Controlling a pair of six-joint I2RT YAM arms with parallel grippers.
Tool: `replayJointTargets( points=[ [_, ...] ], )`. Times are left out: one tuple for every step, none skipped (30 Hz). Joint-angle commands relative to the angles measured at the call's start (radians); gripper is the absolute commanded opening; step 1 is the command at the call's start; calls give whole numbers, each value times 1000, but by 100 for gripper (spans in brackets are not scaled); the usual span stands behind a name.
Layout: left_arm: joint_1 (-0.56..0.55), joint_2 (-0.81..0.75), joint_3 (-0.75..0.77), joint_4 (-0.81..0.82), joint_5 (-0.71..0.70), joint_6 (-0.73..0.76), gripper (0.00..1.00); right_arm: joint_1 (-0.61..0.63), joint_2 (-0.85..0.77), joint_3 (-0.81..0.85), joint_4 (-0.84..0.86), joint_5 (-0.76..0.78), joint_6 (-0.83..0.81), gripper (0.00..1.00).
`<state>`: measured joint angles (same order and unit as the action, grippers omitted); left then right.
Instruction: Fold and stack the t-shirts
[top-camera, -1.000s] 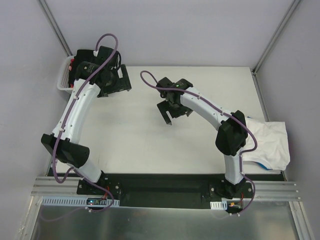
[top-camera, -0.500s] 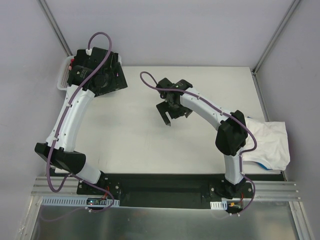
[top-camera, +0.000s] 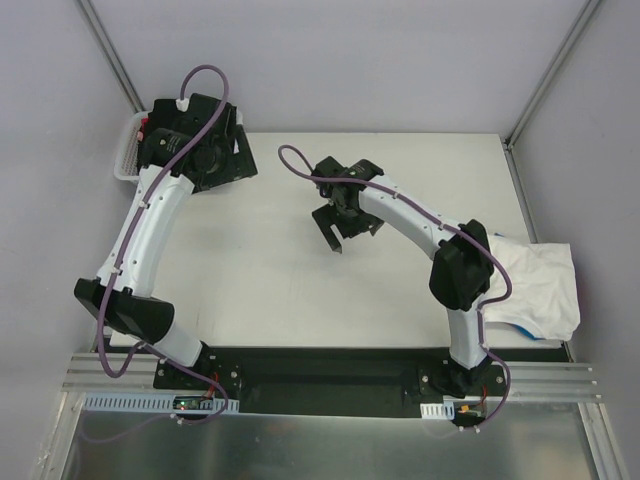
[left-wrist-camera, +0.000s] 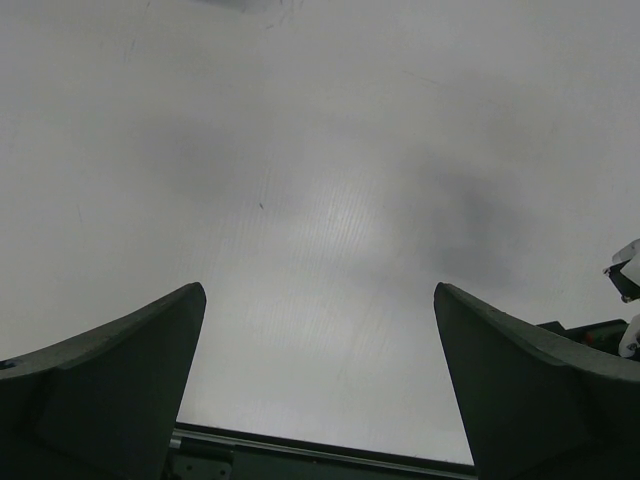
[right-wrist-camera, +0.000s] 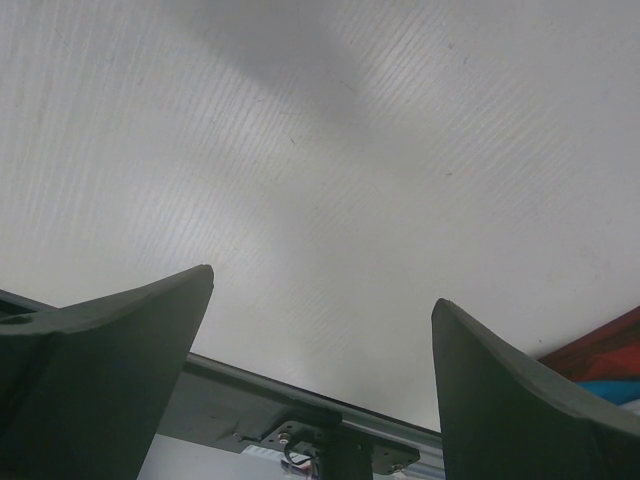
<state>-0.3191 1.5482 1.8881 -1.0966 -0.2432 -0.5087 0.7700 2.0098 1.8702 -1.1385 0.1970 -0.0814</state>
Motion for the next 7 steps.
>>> replayJointTargets(
  points=[
    [5,10,35,6,16,-8,99,-3,-3,40,-33,-2,-18,96],
    [5,10,35,6,21,-8,99,-5,-2,37,-35,-5,-18,96],
    [3,12,34,6,22,-11,99,-5,-3,30,-37,-4,-17,96],
    [3,13,29,3,22,-11,99,-3,-5,26,-37,-4,-15,96],
    [3,15,29,3,24,-13,99,-5,-9,21,-33,-2,-14,96],
    [5,15,29,0,22,-17,99,-5,-13,12,-35,-2,-11,96],
    [3,13,23,-2,21,-22,99,-3,-14,9,-32,-4,-9,96]
  ],
)
